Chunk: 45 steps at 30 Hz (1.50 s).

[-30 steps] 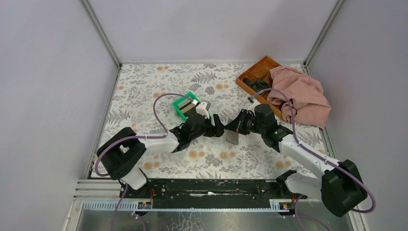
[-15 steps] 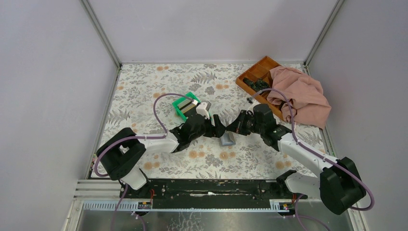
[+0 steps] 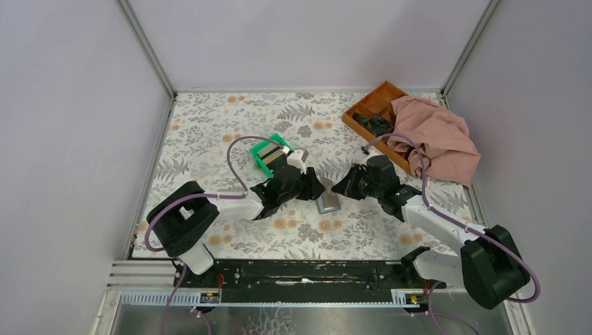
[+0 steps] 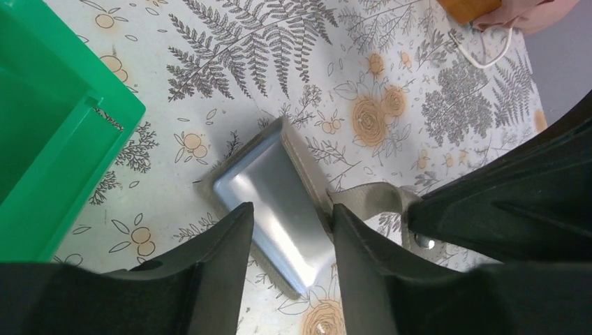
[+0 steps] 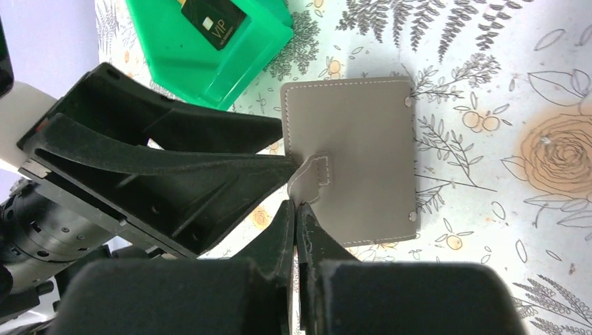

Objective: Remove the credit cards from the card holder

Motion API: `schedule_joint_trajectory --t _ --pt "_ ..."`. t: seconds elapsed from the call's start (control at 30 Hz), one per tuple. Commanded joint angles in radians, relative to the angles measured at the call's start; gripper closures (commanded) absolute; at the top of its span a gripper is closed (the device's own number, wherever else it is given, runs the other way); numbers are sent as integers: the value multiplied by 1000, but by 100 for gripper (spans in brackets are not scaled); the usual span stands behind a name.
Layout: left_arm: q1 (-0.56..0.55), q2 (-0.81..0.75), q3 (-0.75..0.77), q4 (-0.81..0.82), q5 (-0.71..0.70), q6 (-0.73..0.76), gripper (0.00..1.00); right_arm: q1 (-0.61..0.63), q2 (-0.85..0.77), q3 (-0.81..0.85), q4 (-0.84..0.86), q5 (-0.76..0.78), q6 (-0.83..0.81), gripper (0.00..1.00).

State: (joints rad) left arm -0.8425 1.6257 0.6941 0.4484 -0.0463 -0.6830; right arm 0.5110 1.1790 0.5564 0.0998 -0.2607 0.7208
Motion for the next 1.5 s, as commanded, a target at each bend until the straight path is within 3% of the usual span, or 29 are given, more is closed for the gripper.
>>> schedule_joint_trajectory --t 0.0,0.17,0.33,0.47,0.7,0.9,1.2,1.47 --pt "-2 2 11 -3 -57 -8 51 -27 -49 -14 30 68 31 100" --pt "-1 -25 -12 24 -62 -10 48 -55 -59 -13 3 76 38 100" --pt "-1 -36 -27 54 -51 -10 31 -76 -76 -21 -12 76 40 100" --pt "0 -38 -32 65 -42 -7 24 -82 -98 -22 -25 83 40 100" --pt "-1 4 -7 50 -25 -13 29 -97 -154 -24 -136 203 40 100" --pt "-33 38 40 35 -19 28 27 -110 -188 -44 -198 305 42 100" --pt "-93 159 166 18 -30 29 25 -111 -106 -17 -253 358 29 100" --pt "-104 266 286 -62 -50 58 28 -113 -136 -39 -250 393 30 100"
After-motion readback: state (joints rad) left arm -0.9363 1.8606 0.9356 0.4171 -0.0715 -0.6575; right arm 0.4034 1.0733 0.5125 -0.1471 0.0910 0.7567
